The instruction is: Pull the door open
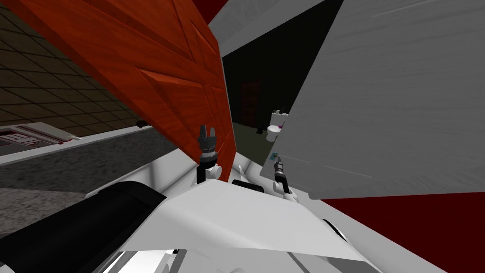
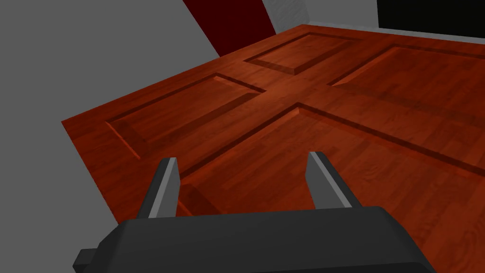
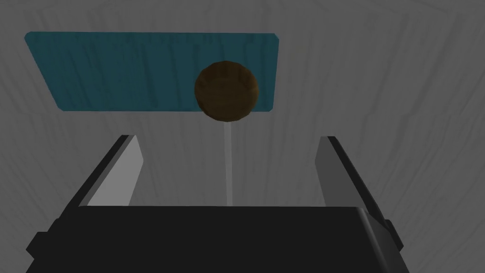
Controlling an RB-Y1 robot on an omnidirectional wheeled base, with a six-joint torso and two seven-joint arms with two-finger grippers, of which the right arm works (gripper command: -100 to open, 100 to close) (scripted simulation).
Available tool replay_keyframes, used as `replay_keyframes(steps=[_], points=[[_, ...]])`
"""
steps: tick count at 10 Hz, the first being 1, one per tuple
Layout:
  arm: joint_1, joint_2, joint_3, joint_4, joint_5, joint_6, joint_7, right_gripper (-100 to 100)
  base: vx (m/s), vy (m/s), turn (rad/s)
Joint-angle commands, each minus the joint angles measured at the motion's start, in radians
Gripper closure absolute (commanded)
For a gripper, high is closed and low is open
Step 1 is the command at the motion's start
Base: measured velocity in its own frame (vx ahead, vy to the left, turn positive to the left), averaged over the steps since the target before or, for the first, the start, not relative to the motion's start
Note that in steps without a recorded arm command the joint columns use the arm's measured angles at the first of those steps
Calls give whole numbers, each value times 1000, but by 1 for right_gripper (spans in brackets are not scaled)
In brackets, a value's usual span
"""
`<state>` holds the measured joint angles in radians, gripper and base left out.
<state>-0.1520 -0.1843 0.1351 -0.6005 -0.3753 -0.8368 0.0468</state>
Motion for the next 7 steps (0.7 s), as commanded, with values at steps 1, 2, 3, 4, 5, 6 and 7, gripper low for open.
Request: replay_keyframes(steps=[1, 2, 3, 4, 5, 6, 7], points=[[-3, 4, -1, 6, 1, -4, 3, -100, 192, 0, -20], [-4, 6, -2, 7, 1, -5, 4, -100, 199, 10, -17], [-5, 8, -3, 8, 1, -6, 6, -100, 210, -10, -7], [-6, 7, -2, 12, 1, -8, 4, -100, 86, -5, -11], [-6, 7, -2, 12, 1, -8, 4, 100, -20, 6, 10], [-6, 7, -2, 12, 1, -8, 4, 100, -31, 1, 11], [-6, 7, -2, 12, 1, -8, 4, 100, -19, -2, 5]])
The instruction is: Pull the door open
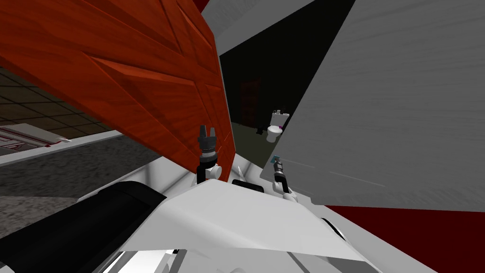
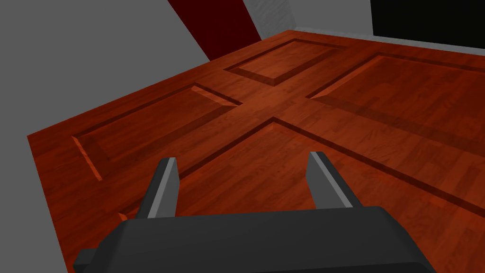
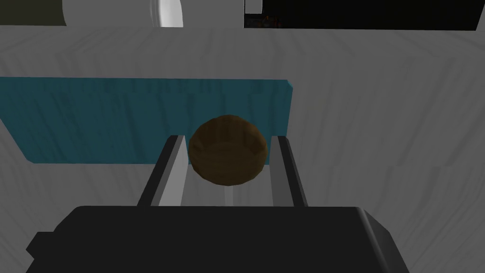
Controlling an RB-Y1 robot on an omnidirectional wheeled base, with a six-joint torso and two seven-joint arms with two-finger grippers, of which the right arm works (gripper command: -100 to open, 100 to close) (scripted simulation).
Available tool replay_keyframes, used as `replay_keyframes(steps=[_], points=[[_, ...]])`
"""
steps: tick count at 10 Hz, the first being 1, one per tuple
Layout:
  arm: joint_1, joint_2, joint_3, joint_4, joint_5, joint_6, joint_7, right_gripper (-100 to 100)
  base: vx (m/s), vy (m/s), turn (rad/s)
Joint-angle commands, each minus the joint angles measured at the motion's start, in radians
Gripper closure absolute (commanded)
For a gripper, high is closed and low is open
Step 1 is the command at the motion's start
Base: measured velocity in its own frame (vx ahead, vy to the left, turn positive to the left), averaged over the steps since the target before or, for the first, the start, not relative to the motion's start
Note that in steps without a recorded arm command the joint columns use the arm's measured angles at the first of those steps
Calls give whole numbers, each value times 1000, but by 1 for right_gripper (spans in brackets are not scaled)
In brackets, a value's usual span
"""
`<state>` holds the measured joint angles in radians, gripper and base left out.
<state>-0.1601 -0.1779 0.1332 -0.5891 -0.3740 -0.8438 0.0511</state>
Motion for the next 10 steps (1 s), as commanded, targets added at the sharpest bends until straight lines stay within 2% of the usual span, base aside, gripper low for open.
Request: replay_keyframes(steps=[1, 3, 4, 5, 10], points=[[2, 0, 0, 0, 0, -1, -1, 100, -11, 0, -1], [2, 0, 0, 0, 0, -1, -1, 100, -3, 1, -1], [8, -14, 6, 3, 2, -4, -17, 100, -140, -10, 140], [10, -18, 8, 4, 3, -6, -23, 100, -175, -29, 128], [37, -93, 36, 12, 13, -33, -112, 100, -189, 21, 157]])
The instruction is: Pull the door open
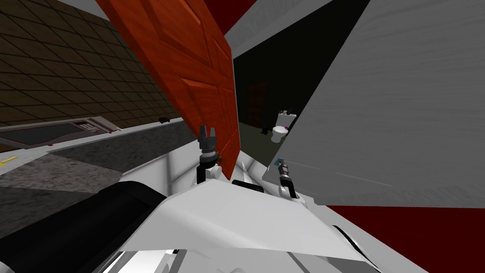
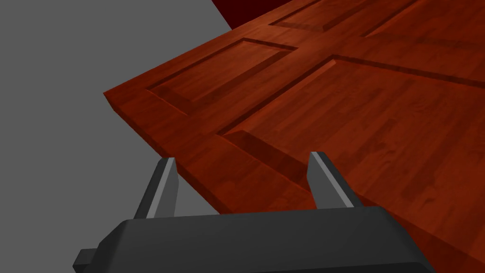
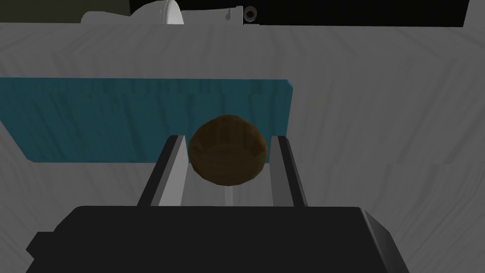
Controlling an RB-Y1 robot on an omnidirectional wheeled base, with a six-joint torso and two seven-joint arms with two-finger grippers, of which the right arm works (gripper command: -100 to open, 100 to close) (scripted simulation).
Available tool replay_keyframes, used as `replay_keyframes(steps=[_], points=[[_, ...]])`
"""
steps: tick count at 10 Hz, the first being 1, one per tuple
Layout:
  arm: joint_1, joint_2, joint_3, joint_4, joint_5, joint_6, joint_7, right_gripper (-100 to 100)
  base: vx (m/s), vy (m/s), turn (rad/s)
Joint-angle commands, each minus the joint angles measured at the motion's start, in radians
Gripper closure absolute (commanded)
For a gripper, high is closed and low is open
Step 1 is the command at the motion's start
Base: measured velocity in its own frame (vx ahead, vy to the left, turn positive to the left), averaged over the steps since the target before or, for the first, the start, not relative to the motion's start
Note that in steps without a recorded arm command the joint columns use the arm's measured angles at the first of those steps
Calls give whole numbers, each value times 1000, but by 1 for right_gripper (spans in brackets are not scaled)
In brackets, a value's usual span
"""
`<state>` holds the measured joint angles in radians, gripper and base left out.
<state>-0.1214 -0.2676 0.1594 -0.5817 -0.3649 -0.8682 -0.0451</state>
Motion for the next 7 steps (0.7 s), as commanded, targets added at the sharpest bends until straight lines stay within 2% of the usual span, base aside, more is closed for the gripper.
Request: replay_keyframes(steps=[1, 6, 7], points=[[4, -21, 15, 6, 7, -15, -36, 100, -144, 23, 157], [30, -95, 42, 14, 17, -42, -124, 100, -105, -8, 112], [30, -88, 37, 11, 15, -37, -112, 100, -39, -15, 18]])
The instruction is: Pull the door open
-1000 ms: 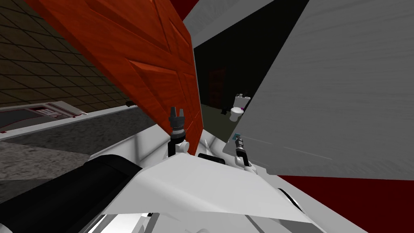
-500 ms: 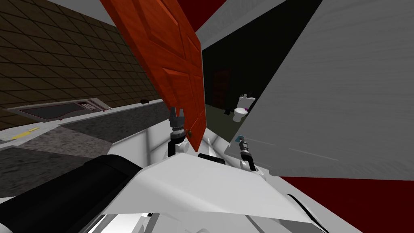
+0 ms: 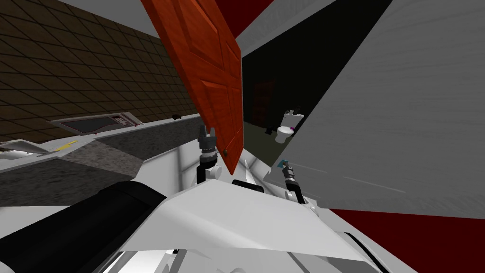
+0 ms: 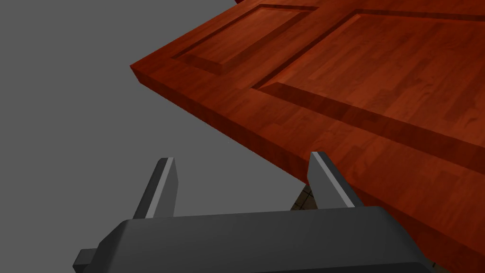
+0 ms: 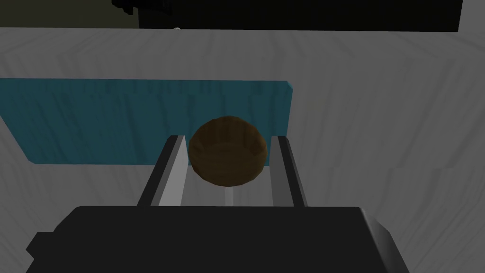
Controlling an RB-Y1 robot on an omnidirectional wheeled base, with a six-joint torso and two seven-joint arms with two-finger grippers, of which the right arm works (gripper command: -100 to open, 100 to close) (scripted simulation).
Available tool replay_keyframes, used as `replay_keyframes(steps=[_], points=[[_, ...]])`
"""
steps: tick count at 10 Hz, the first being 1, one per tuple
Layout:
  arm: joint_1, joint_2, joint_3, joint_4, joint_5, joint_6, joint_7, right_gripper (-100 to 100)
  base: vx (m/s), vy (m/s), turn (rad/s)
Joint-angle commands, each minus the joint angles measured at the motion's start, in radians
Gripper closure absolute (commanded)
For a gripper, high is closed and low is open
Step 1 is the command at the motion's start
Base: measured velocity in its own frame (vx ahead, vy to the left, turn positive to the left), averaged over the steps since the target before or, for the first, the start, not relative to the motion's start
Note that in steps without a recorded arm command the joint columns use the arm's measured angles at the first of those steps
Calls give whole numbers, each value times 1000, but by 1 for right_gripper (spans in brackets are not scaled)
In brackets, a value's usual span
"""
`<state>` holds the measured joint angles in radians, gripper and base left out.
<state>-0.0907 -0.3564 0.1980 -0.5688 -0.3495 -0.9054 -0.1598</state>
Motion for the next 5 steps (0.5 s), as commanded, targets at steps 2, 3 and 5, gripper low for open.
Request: replay_keyframes(steps=[2, 3, 5], points=[[12, -18, 26, -8, 8, -16, -24, 100, -143, -33, 92], [18, -27, 38, -11, 12, -24, -34, 100, -209, -55, 84], [32, -49, 70, -21, 22, -44, -63, 100, -246, -76, 116]])
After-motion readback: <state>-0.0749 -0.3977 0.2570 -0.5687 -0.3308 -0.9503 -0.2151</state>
